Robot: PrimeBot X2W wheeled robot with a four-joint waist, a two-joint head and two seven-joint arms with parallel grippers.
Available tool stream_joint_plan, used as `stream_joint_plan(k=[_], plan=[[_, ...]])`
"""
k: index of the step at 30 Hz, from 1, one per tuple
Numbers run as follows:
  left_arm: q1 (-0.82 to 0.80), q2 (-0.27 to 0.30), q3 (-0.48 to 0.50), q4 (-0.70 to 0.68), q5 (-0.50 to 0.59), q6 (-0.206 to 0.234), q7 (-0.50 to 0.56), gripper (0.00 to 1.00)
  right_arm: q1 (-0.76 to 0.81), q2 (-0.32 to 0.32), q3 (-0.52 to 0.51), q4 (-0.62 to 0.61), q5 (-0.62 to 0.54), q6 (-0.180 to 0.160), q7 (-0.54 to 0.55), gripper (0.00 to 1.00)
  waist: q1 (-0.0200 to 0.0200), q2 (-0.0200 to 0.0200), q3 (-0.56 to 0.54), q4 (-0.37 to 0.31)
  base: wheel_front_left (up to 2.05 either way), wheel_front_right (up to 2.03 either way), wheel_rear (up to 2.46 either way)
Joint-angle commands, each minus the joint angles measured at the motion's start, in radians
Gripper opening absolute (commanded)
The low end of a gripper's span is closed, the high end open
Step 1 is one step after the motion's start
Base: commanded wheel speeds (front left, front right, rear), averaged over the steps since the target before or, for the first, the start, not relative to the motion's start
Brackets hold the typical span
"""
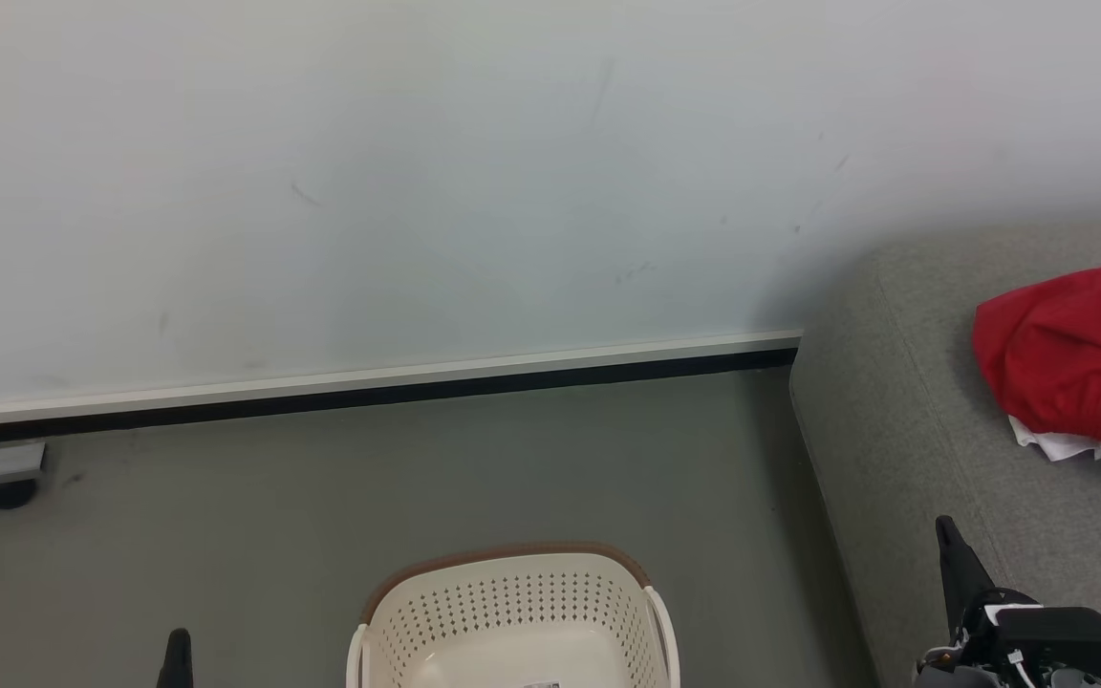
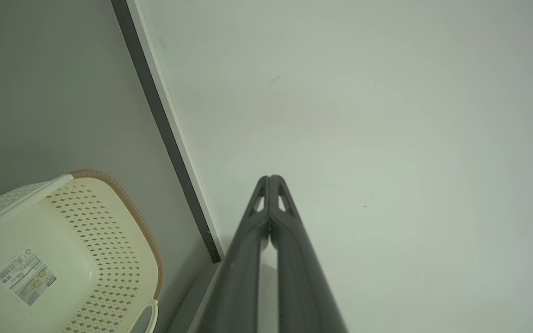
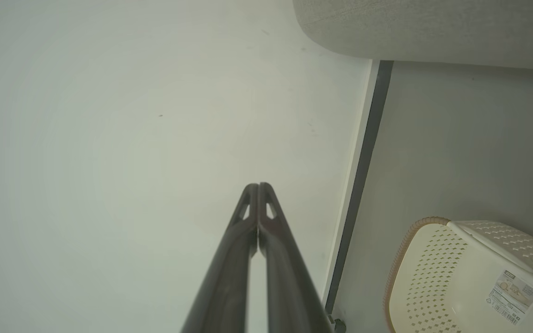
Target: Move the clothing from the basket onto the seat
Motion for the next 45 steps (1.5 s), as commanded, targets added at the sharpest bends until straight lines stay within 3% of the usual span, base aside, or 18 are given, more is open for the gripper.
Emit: stream_joint_plan(k=[1, 23, 45], plan=[[-0.020, 0.001, 0.006, 0.003, -0.028, -0.006, 0.007, 0.00, -0.020, 0.005, -0.008, 0.003, 0.024, 0.000, 0.009, 0.00, 0.0000, 0.0000, 0.002, 0.001, 0.00, 0.00, 0.00], [-0.044, 0.001, 0.014, 0.024, -0.179, -0.010, 0.038, 0.00, -0.050, 0.020, -0.059, 0.027, 0.159, 0.000, 0.059, 0.00, 0.0000, 0.0000, 0.020, 0.007, 0.00, 0.00, 0.00], [-0.043, 0.001, 0.014, 0.023, -0.173, -0.009, 0.037, 0.00, -0.050, 0.025, -0.067, 0.027, 0.146, 0.000, 0.064, 0.00, 0.0000, 0.0000, 0.020, 0.007, 0.00, 0.00, 0.00]])
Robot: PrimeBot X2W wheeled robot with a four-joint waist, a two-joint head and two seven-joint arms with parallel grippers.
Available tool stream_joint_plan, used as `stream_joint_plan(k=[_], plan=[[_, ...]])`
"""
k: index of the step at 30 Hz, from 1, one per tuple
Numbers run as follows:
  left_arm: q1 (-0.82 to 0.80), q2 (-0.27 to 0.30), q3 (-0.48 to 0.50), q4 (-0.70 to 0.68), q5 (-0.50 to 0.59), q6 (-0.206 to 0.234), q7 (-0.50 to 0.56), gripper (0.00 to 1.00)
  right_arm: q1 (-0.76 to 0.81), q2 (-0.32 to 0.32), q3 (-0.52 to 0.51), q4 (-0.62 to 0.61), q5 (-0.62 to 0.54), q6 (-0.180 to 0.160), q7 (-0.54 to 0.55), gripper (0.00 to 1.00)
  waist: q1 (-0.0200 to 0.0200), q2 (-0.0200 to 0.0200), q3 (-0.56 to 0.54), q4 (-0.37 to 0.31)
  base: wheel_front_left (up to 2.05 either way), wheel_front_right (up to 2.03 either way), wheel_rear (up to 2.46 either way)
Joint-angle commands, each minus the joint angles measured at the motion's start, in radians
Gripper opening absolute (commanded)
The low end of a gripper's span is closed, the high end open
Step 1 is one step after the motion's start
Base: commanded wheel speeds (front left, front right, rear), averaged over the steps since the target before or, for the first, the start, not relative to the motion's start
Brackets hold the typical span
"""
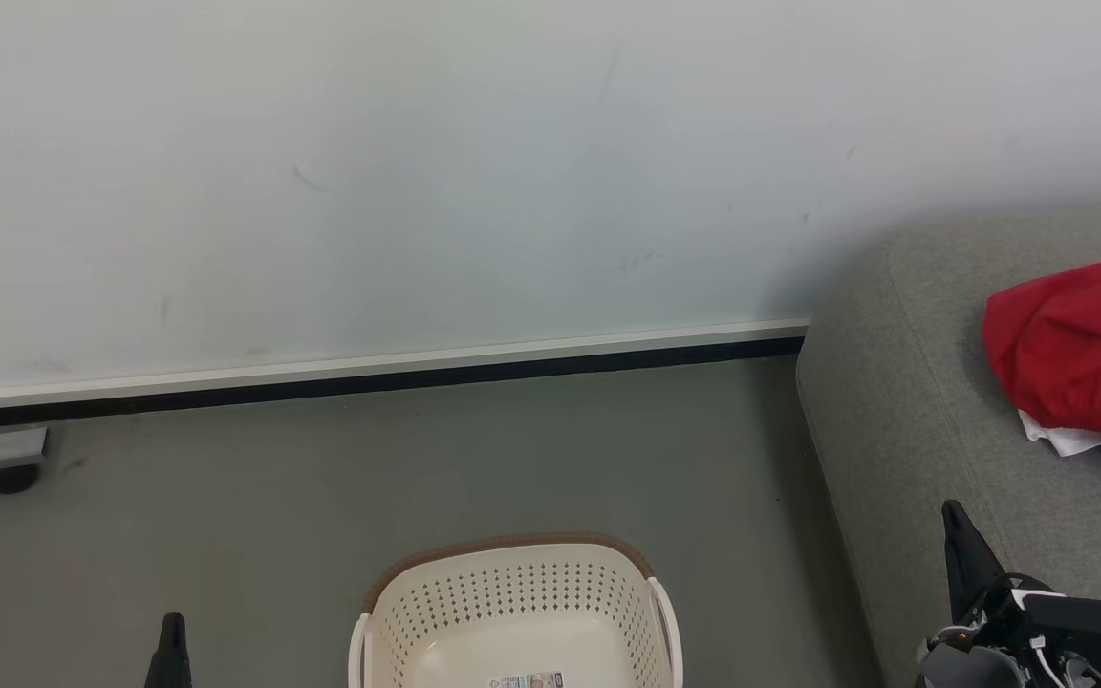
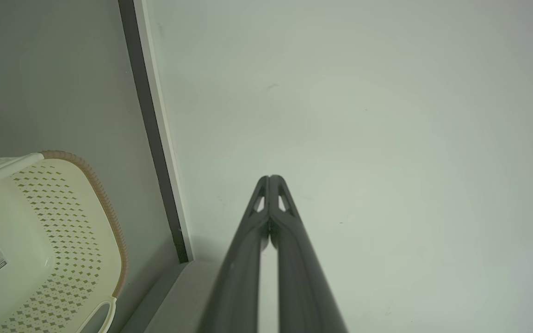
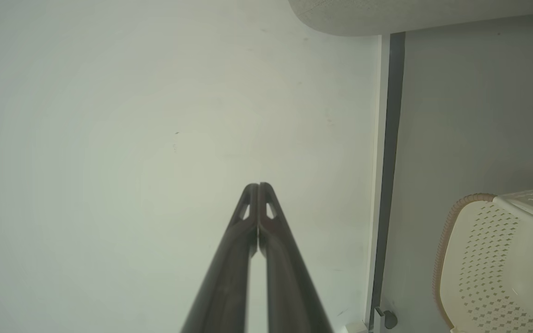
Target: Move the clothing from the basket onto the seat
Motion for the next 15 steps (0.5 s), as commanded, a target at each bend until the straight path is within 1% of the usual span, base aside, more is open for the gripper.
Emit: stream_joint_plan(k=[1, 15], plan=[[-0.006, 0.001, 0.004, 0.005, -0.002, -0.002, 0.002, 0.00, -0.009, 0.004, 0.000, 0.000, -0.004, 0.000, 0.002, 0.00, -0.0001, 0.0000, 0.000, 0.000, 0.00, 0.00, 0.00], [-0.006, 0.001, 0.004, 0.005, -0.002, -0.002, 0.002, 0.00, -0.009, 0.006, -0.004, 0.001, -0.008, 0.000, 0.006, 0.00, -0.0001, 0.0000, 0.000, 0.000, 0.00, 0.00, 0.00]])
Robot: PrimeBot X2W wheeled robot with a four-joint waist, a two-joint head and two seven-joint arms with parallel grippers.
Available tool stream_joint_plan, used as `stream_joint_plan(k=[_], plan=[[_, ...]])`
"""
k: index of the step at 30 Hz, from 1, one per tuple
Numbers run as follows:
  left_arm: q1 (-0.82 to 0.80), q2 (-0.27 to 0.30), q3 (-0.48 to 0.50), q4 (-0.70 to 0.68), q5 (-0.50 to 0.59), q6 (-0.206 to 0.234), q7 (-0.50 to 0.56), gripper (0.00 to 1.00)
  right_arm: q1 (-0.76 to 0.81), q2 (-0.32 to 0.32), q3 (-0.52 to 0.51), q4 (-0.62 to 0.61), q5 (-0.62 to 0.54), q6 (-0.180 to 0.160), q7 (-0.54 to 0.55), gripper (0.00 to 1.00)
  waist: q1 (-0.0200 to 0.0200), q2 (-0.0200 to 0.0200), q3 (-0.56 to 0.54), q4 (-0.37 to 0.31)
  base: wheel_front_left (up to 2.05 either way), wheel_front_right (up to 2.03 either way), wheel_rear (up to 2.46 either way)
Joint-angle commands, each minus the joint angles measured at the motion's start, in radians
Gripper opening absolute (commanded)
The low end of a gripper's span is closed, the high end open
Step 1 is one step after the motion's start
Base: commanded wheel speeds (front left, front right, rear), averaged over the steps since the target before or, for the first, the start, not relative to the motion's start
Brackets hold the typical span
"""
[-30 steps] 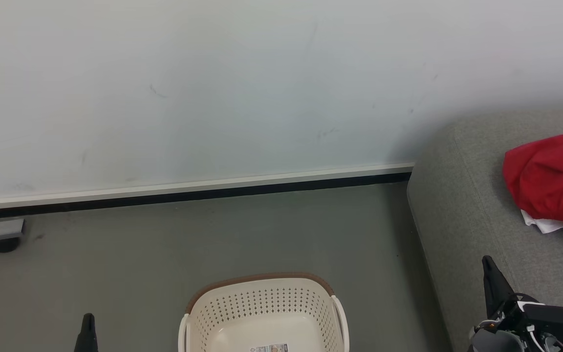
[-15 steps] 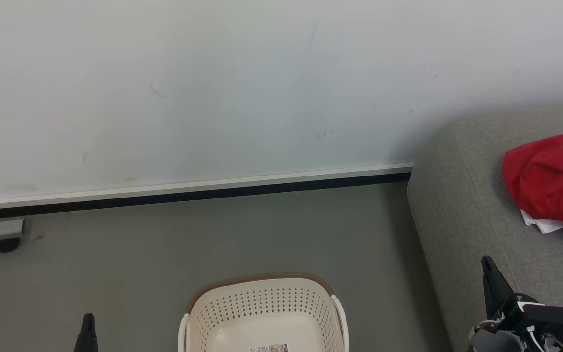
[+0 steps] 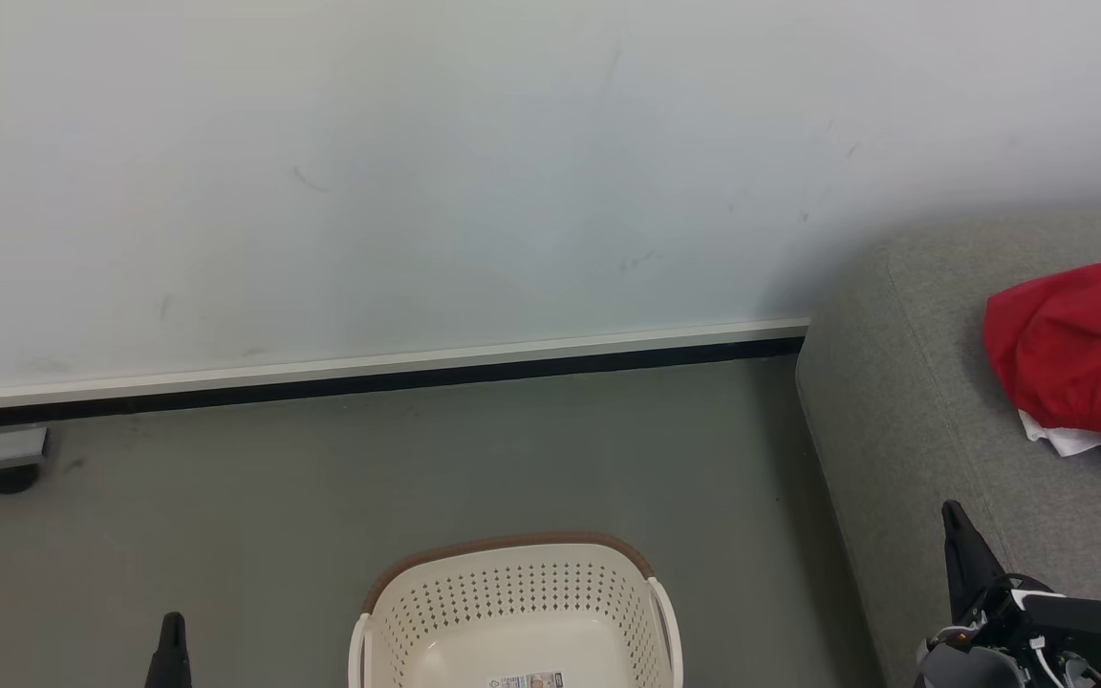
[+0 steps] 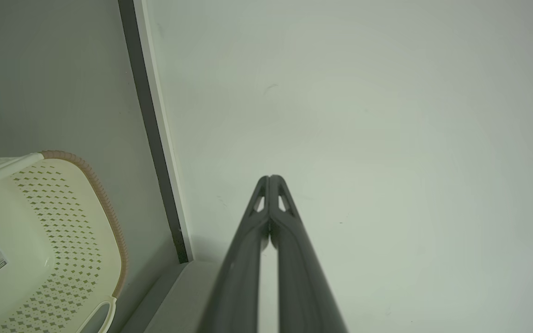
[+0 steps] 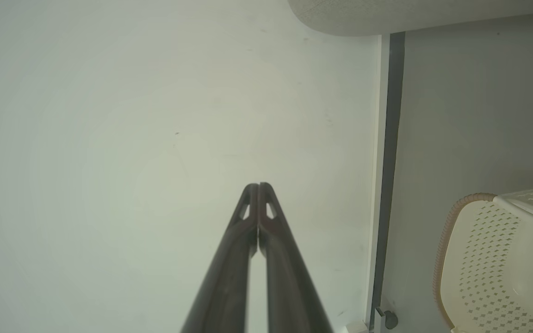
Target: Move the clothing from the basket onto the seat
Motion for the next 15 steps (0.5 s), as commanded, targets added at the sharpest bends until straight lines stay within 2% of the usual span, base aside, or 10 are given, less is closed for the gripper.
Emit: stream_joint_plan(k=[1, 15], plan=[[-0.006, 0.001, 0.004, 0.005, -0.002, -0.002, 0.002, 0.00, -0.009, 0.003, -0.001, 0.001, -0.006, 0.000, 0.005, 0.00, 0.0000, -0.0001, 0.000, 0.000, 0.00, 0.00, 0.00], [-0.006, 0.001, 0.004, 0.004, -0.002, -0.002, 0.002, 0.00, -0.009, 0.005, -0.004, 0.001, -0.009, 0.000, 0.008, 0.00, 0.0000, -0.0001, 0.000, 0.000, 0.00, 0.00, 0.00]])
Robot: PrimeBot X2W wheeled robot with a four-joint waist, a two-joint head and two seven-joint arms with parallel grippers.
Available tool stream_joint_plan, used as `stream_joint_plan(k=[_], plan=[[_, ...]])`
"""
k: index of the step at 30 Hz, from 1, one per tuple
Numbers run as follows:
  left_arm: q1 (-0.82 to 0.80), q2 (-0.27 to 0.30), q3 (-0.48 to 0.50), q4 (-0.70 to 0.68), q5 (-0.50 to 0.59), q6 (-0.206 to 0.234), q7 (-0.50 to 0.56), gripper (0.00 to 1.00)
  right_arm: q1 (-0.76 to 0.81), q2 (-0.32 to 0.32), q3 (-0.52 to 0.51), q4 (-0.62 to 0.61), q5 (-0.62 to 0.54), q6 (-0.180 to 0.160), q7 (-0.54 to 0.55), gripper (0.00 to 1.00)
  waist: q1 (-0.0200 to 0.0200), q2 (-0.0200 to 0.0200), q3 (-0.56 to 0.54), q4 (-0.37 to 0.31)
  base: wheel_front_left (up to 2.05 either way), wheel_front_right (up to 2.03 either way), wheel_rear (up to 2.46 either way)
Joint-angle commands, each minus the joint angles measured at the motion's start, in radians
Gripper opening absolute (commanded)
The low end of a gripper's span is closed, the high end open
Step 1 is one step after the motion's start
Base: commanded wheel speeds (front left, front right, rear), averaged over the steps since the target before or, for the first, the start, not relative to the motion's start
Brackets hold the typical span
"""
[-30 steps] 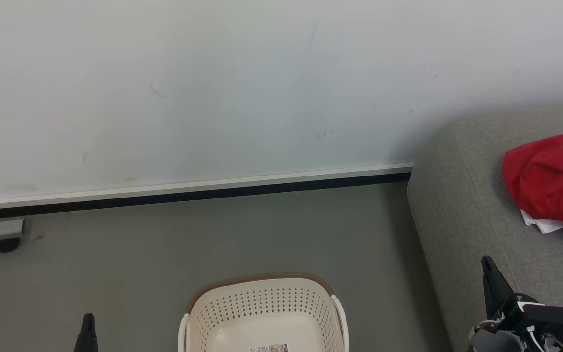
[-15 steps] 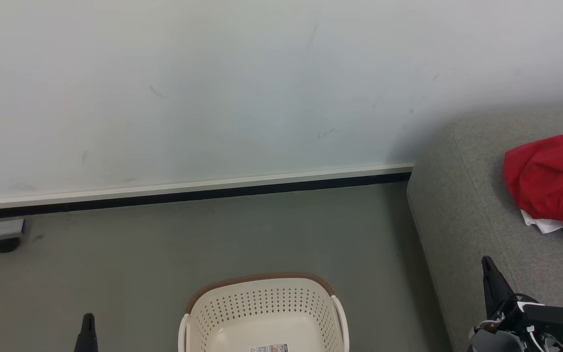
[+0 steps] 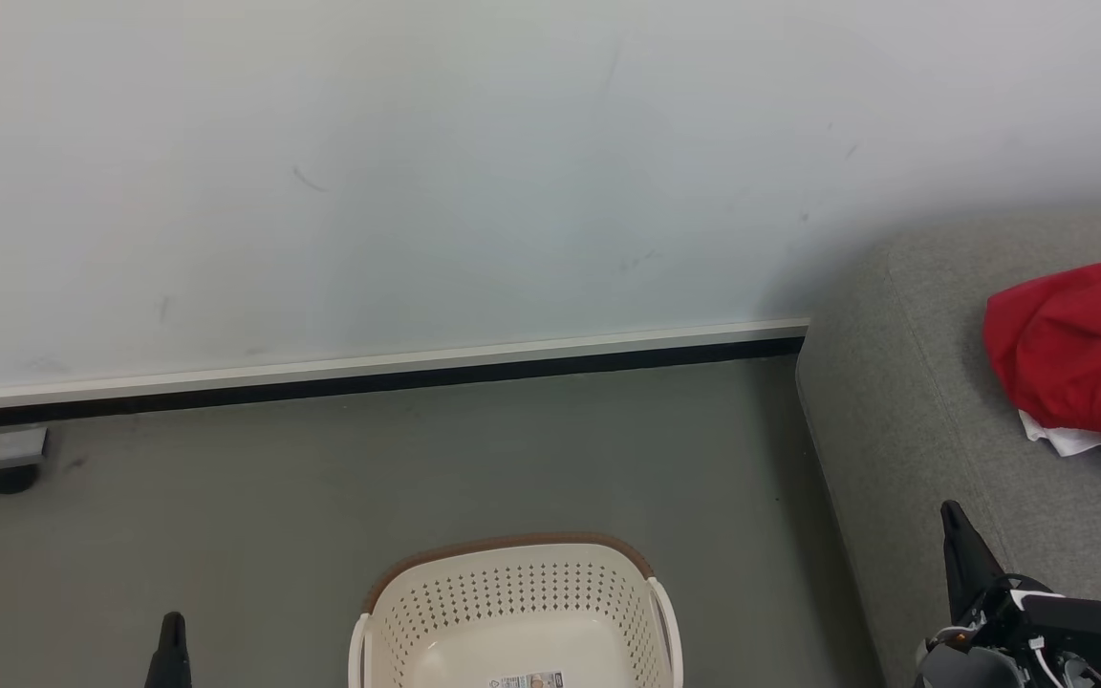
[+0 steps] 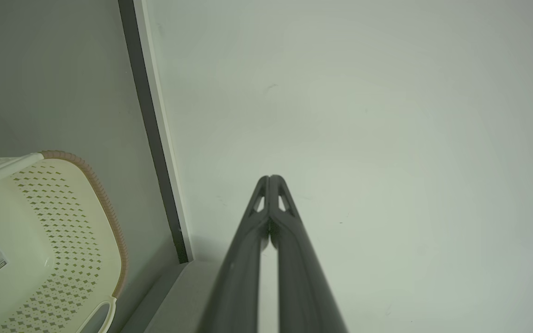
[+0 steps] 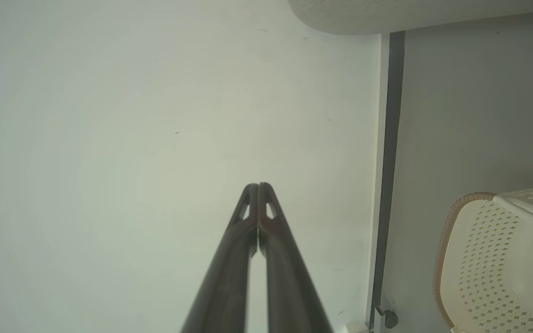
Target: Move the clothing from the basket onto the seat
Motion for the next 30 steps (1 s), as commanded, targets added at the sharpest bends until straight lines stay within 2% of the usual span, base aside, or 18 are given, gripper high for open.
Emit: stream_joint_plan(k=[1, 30], plan=[[-0.006, 0.001, 0.004, 0.004, -0.002, -0.002, 0.002, 0.00, -0.009, 0.003, -0.001, 0.000, -0.007, 0.000, 0.004, 0.00, 0.0000, -0.0001, 0.000, 0.000, 0.00, 0.00, 0.00], [-0.006, 0.000, 0.004, 0.004, -0.003, -0.002, 0.002, 0.00, -0.010, 0.006, -0.006, 0.001, -0.011, 0.000, 0.008, 0.00, 0.0000, -0.0001, 0.000, 0.000, 0.00, 0.00, 0.00]])
